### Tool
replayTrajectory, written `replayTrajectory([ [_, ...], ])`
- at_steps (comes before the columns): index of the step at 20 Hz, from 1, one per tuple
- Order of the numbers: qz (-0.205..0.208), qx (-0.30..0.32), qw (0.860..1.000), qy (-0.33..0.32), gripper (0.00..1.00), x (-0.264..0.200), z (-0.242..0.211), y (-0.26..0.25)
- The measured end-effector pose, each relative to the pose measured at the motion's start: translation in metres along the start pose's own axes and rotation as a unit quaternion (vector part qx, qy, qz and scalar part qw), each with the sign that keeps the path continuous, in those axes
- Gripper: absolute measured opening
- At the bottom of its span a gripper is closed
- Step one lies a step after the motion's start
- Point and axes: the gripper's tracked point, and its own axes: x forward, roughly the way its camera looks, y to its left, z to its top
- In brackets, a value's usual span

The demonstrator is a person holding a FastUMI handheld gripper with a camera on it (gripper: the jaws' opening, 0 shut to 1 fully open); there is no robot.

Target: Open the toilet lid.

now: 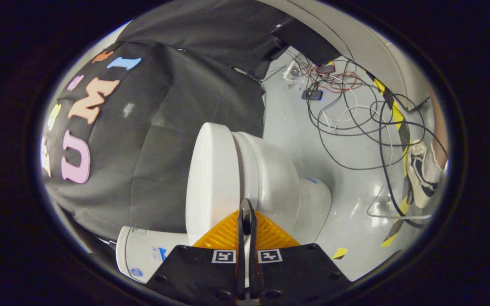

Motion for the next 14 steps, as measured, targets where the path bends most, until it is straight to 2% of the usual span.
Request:
replayTrajectory([
  [8, 0.048, -0.124, 0.991, -0.025, 0.02, -0.039, 0.008, 0.074],
  [12, 0.085, -0.183, 0.979, -0.036, 0.01, -0.06, 0.0, 0.118],
  [14, 0.096, -0.228, 0.968, -0.04, 0.01, -0.07, -0.007, 0.135],
])
